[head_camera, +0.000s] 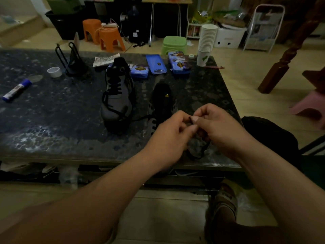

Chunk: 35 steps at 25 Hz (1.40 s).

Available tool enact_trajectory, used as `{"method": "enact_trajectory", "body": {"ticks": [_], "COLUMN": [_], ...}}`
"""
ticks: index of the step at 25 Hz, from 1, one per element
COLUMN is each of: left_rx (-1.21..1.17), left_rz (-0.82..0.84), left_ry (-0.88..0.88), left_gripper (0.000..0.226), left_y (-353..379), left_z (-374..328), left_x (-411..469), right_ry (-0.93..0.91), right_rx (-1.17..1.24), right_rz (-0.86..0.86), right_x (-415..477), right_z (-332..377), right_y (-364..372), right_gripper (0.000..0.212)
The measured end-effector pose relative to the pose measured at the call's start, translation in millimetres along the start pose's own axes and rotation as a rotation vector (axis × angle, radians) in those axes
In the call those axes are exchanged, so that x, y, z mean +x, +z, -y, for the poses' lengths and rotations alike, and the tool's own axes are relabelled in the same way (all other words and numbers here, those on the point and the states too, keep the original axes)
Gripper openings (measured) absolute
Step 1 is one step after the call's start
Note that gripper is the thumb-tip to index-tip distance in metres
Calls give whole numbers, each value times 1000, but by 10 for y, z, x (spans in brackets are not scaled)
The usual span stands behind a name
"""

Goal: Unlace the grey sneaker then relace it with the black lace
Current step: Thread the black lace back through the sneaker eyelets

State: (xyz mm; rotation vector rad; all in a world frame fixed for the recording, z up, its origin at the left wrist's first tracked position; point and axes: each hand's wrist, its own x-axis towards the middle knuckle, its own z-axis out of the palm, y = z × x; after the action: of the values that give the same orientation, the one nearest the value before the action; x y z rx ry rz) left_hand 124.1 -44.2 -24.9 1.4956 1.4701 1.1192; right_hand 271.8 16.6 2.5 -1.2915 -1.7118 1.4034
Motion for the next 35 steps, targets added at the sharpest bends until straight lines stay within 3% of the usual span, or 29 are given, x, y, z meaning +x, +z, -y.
{"method": "enact_trajectory", "body": {"ticks": [6,10,12,14,16,18,22,24,25,29,32,35], "left_rx": [-41,242,449,703,949,995,579,503,422,-265,-367,-371], "left_rz": [-48,-167,-210,-99,88,184,326,362,347,201,190,199], "left_ry": [-33,126,148,40,-69,-61,-71,-120,-136,-233,-238,-257], "left_gripper": [18,17,23,37,45,36,25,22,23,35,36,38], "left_y": [-297,-702,-893,-963,-954,-957,-1074,-1107,-1112,-1073,-1048,-1038], "left_z": [-17,15,73,94,61,6,-116,-102,-58,207,277,245], "left_x": [290,526,700,862,989,1061,1076,1063,1056,993,974,989], "right_ry": [-46,-73,-48,-5,32,60,101,104,104,122,95,-6], "right_rx": [76,19,66,106,155,253,412,432,438,468,436,212], "right_rz": [-8,84,-25,-141,-151,-120,-50,-34,-31,-6,21,-71], "right_x": [216,307,412,520,599,647,686,680,680,665,621,578], "right_z": [50,64,33,10,-1,-5,0,-1,-9,-60,-79,-50], "right_y": [135,181,197,212,259,324,348,340,344,340,318,273], "right_gripper": [6,18,21,20,19,21,24,23,23,20,20,18]}}
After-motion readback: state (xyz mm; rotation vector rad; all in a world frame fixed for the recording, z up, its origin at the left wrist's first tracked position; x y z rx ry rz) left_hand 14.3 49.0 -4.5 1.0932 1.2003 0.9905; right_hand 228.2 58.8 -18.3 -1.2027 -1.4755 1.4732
